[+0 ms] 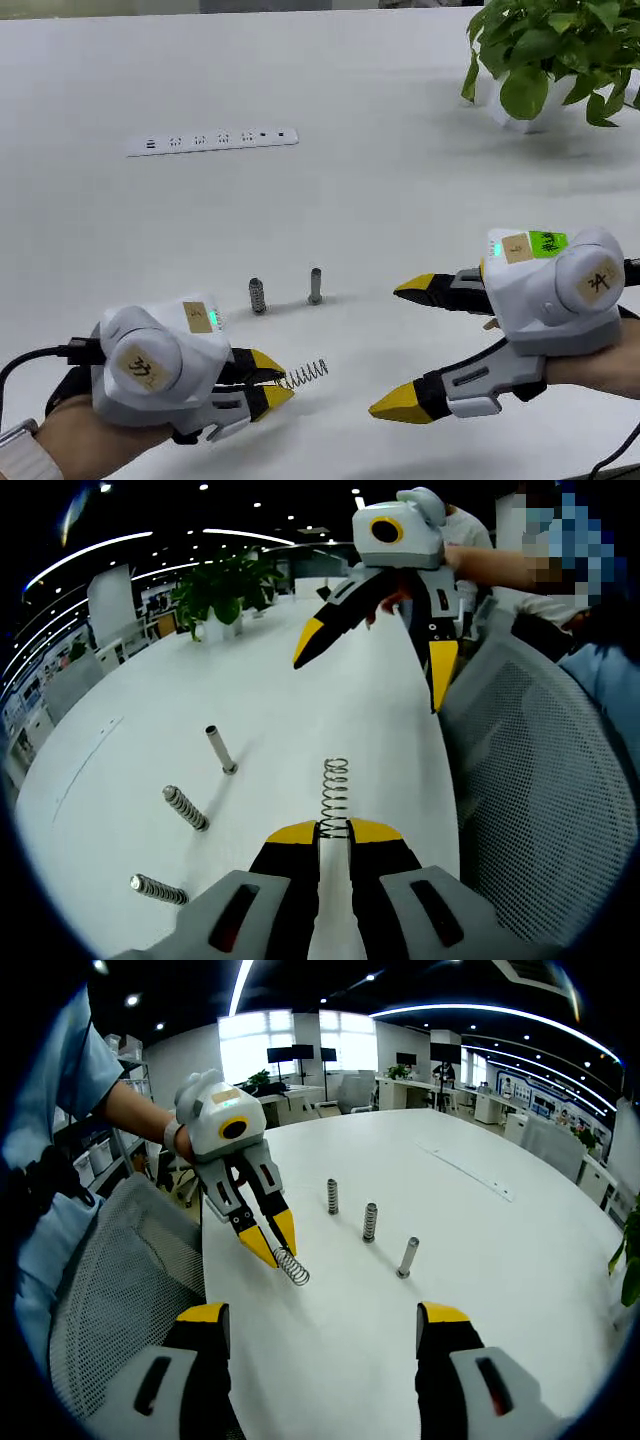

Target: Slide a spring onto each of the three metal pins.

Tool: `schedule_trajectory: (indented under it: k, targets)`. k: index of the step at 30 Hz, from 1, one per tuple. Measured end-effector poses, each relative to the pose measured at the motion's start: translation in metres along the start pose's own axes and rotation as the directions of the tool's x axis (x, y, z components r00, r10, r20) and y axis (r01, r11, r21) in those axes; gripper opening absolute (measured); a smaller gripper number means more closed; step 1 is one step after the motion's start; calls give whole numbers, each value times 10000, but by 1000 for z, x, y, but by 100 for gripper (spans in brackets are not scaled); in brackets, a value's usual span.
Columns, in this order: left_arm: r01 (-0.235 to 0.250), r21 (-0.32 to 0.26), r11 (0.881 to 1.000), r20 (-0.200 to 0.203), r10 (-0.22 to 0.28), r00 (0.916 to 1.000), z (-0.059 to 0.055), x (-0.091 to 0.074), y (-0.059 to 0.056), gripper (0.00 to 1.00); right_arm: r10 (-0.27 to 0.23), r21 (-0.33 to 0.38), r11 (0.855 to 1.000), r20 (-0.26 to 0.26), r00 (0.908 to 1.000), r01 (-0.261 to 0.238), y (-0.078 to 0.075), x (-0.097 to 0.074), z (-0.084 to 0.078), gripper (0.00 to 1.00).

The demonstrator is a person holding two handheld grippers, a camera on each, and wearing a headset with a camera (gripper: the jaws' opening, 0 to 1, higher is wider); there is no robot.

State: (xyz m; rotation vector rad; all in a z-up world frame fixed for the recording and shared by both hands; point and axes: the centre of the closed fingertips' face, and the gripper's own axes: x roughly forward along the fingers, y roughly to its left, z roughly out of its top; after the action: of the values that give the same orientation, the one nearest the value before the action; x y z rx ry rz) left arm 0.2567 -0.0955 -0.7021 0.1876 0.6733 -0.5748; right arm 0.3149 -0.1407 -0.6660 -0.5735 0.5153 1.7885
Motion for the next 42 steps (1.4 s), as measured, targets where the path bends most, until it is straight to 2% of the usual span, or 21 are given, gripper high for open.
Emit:
schedule_trajectory:
  k: [5, 10, 16, 26, 28, 34, 42]
  targets:
    - [-66, -170, 9998, 140, 68, 9999, -3, -6, -8, 10, 607, -66, 9981, -176, 9980, -608, 10, 11, 6, 68]
    - [-109, -308, 9995, 407, 121, 9991, 1, -12, -14, 10, 1128, -339, 9929, -452, 9926, -1144, 20, 22, 8, 58]
    - [-186, -471, 9987, 643, 216, 9977, 2, -16, -16, 10, 1634, -537, 9846, -566, 9849, -1664, 29, 31, 14, 51]
    - [-242, -689, 9973, 802, 297, 9963, -6, -23, -20, 10, 2544, -655, 9636, -753, 9642, -2593, 43, 44, 17, 36]
    - [-215, -685, 9974, 818, 270, 9963, -7, -24, -21, 10, 2671, -662, 9599, -780, 9605, -2723, 46, 46, 17, 30]
    - [-111, -653, 9978, 986, 175, 9950, -5, -27, -22, 10, 3131, -686, 9449, -969, 9448, -3202, 56, 51, 19, 25]
    - [-26, -569, 9984, 1073, 87, 9942, -2, -28, -22, 10, 3367, -732, 9352, -1206, 9339, -3466, 59, 51, 16, 18]
